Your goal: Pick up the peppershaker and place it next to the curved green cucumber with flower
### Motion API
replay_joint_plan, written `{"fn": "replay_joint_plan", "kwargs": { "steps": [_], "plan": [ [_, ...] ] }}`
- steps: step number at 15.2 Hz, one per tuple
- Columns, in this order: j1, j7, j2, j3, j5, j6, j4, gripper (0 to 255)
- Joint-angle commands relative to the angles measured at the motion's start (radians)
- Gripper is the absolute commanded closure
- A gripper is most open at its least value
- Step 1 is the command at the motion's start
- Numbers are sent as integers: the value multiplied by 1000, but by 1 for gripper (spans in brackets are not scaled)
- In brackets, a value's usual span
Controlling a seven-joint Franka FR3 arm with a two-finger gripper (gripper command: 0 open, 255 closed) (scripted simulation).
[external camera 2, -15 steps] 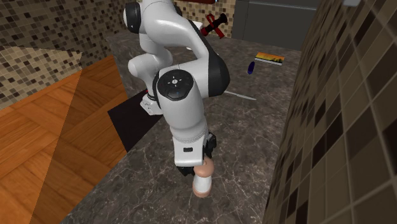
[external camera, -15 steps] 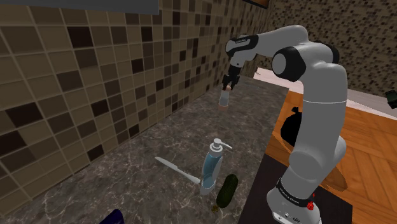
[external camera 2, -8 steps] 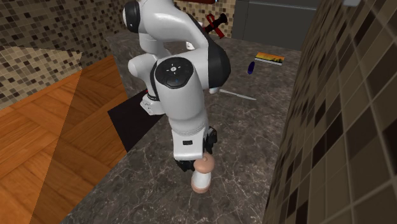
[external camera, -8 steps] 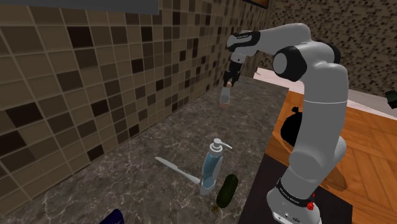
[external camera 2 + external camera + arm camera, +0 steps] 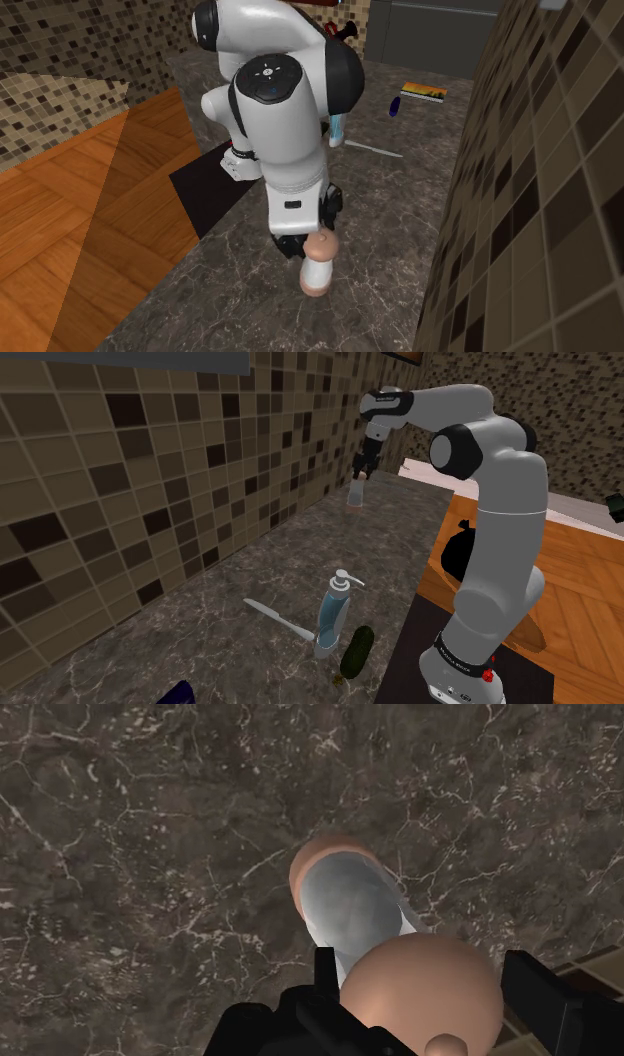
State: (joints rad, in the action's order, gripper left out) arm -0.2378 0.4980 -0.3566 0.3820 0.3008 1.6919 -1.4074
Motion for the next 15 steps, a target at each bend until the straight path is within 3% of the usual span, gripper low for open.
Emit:
{"fn": "replay_joint_plan", "kwargs": {
  "steps": [1, 9, 15],
  "plan": [
    [-2, -6, 0, 1, -1, -29, 29, 255],
    [-20, -24, -20, 2, 4, -142, 164, 255],
    [71, -84, 267, -2, -97, -71, -164, 255]
  ]
}}
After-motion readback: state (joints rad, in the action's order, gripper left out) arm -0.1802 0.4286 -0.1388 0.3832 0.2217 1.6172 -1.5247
